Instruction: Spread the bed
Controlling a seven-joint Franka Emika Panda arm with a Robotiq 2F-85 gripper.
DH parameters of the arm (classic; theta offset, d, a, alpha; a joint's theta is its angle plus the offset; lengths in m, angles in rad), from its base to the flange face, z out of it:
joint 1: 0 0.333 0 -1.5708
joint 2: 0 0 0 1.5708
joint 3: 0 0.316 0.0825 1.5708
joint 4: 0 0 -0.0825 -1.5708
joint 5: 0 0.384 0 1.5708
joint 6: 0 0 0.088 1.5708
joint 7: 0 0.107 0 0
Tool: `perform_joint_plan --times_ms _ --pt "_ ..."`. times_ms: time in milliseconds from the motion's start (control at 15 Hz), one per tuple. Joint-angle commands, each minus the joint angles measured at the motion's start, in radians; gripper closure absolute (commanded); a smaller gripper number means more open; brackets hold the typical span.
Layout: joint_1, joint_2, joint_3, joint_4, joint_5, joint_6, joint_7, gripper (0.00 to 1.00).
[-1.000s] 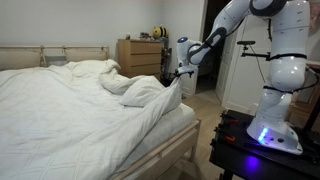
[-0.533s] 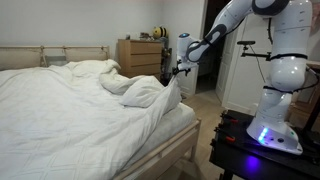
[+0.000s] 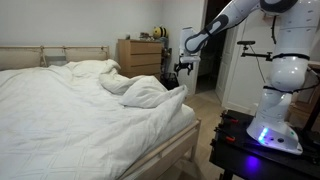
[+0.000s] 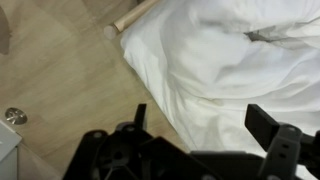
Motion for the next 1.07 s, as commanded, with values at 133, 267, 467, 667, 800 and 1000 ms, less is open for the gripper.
perform_joint_plan --times_ms 133,267,467,667,800,1000 --pt "-0.006 -0.006 0.006 0.080 0.038 -0.179 -0.066 0.00" --pt "-0.007 -0.005 0.006 0.088 0.041 -0.168 -0.087 0.00" --pt "-0.009 0.008 0.003 0.066 0.009 0.008 -0.103 0.00" --pt "-0.013 0.060 0.000 0.046 0.022 0.270 -0.170 0.00" --pt "-0.009 0.125 0.000 0.046 0.055 0.448 -0.216 0.00" --pt "-0.023 0.255 0.023 0.074 0.072 0.682 -0.255 0.00"
